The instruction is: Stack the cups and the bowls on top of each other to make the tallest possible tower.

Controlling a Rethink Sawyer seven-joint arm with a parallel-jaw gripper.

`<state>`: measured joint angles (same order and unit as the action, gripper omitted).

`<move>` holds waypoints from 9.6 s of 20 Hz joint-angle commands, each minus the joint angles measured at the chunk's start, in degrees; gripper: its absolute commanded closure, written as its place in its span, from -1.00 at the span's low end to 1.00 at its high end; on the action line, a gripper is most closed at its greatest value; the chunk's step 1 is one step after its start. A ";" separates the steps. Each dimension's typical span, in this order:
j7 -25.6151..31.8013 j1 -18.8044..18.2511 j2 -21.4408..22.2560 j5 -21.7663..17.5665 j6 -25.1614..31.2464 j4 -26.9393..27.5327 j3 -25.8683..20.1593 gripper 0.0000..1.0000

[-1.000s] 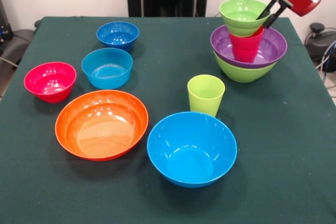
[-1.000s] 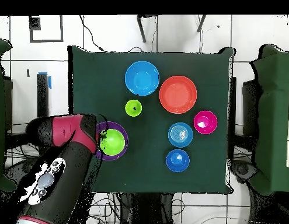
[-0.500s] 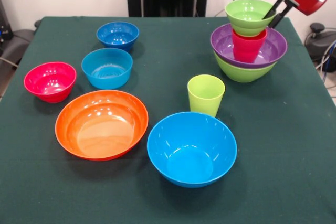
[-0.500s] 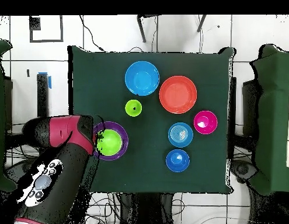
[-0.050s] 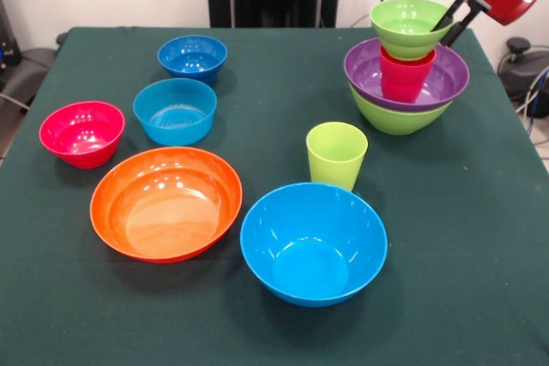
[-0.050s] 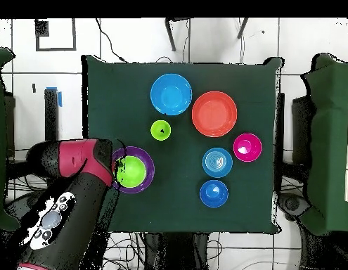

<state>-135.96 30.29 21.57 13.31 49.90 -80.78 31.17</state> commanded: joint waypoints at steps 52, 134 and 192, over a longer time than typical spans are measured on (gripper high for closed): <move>-9.57 0.22 -1.29 3.59 -3.66 1.38 -3.69 -1.00; 9.77 -23.49 -6.34 -10.68 -6.42 21.97 -17.23 -1.00; 4.82 -23.51 -3.79 -17.21 -21.17 4.56 -20.76 -1.00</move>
<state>-135.95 7.53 20.30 1.13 31.00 -70.49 18.24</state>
